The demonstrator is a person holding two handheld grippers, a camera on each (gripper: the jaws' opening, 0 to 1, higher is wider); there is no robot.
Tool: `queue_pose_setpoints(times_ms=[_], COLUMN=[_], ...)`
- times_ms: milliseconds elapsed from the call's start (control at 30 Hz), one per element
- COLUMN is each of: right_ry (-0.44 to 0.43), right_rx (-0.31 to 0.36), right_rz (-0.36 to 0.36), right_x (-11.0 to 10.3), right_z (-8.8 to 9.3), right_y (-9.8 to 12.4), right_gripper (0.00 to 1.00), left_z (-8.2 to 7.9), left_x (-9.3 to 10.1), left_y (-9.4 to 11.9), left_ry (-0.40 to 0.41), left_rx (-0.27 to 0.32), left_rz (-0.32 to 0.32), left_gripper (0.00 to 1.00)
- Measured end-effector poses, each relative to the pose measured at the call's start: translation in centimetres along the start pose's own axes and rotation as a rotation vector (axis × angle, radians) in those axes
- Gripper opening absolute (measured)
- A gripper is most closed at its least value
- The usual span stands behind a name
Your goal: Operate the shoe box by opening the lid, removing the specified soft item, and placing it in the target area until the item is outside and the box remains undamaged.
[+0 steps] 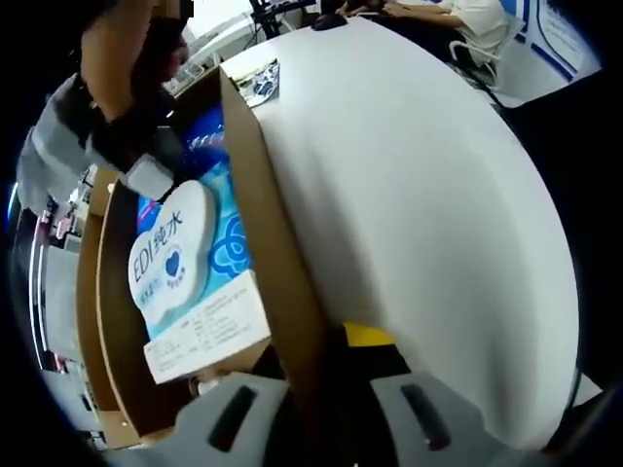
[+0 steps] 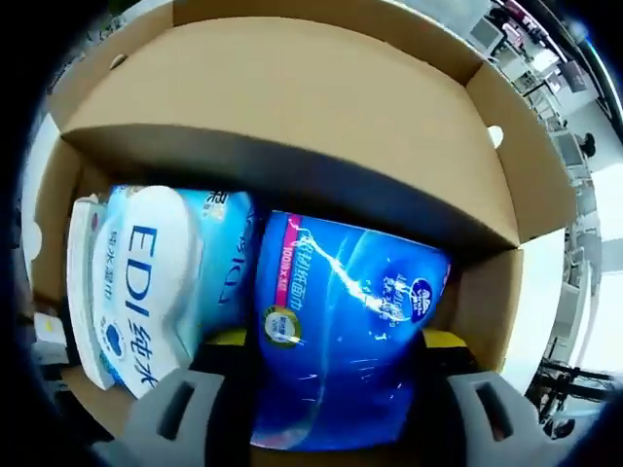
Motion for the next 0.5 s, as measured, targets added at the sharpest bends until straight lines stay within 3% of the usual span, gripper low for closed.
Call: queue_pose_setpoints(times_ms=[233,367,467,500], right_ry=[0.002,-0.016,-0.001,0.002], right_rx=[0.072,0.175,0.083,0.070], right_rz=[-0.041,-0.198,-0.066,-0.069], right_x=[0.2,1.2,0.6,0.0], right_z=[0.6,0.8,0.4,0.6], right_y=[-0.1,0.1,-0.3,-0.1], right_gripper=[0.66,0.65,0.65,0.65], left_z=[0.2,0.0,0.0,0.0], left_x=[-0.3,-0.2,0.0,0.0], left_y=[-0.2,-0.2,-0.2,-0.2], left_ry=[0.005,0.006,0.003,0.003], left_rx=[0.013,0.022,0.022,0.024], left_rz=[0.002,0.001,0.002,0.003], left_gripper=[0.07,0.07,0.07,0.07])
Point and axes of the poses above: the point that each gripper's makers call its tool centre point, and the gripper's own axes: y roughly backward along the fingers, x roughly to its right, z roughly out of its underside, the point moved 7 cm from there along y, roughly backward along the fingers, and after that the axes turned 10 degrees about -y, right-handed, at the moved point
